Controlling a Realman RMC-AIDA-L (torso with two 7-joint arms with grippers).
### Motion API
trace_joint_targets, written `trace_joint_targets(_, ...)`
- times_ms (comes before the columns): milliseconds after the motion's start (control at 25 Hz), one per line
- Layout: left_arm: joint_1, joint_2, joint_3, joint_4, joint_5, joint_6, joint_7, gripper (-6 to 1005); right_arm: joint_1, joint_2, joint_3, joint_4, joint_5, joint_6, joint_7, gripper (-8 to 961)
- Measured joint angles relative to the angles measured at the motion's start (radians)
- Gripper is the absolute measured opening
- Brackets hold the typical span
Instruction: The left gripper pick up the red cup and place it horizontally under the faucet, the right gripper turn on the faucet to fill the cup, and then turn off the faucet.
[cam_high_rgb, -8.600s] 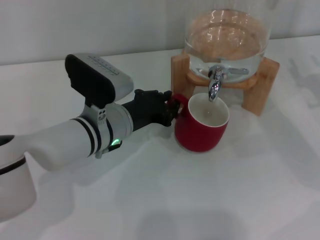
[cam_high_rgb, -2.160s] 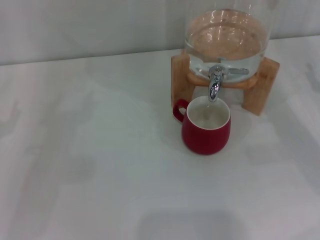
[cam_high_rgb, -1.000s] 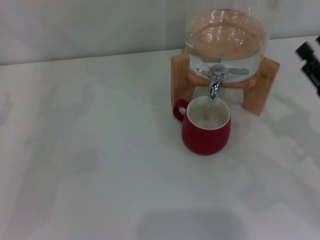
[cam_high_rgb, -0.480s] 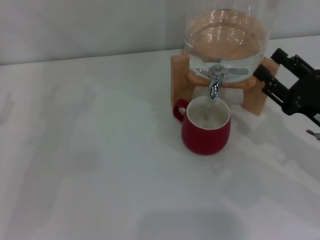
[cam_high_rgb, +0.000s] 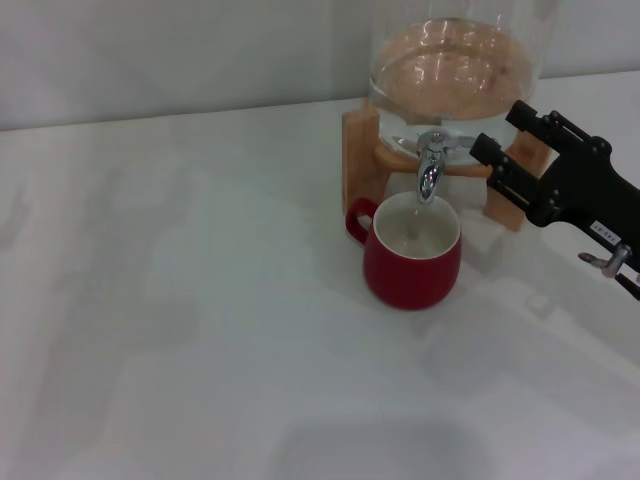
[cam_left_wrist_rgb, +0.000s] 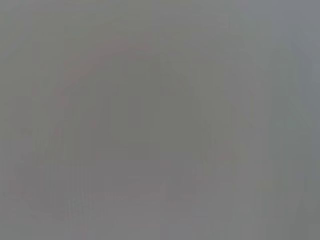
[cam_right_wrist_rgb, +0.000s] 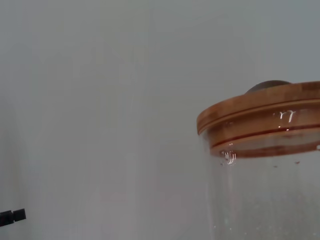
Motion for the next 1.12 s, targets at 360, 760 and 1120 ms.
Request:
trace_joint_targets(360,-0.002,0.000,0.002,0.001,0.000,-0.003,0.000,881,0.004,-0.003,-0.001,0.009,-0.011,-0.035,-0.003,621)
trace_joint_targets(760,0.002,0.000,0.003,0.001,0.000,-0.007,0.000,876,0.011,-0.005,-0.004,0.004,-0.035,-0.062,-0.025,621)
trace_joint_targets(1120,0.005,-0.002,0.003,0.001,0.000,-0.014,-0.005,876,0.009,-0.007,-0.004,0.006,-0.065,-0.067,-0.028,621)
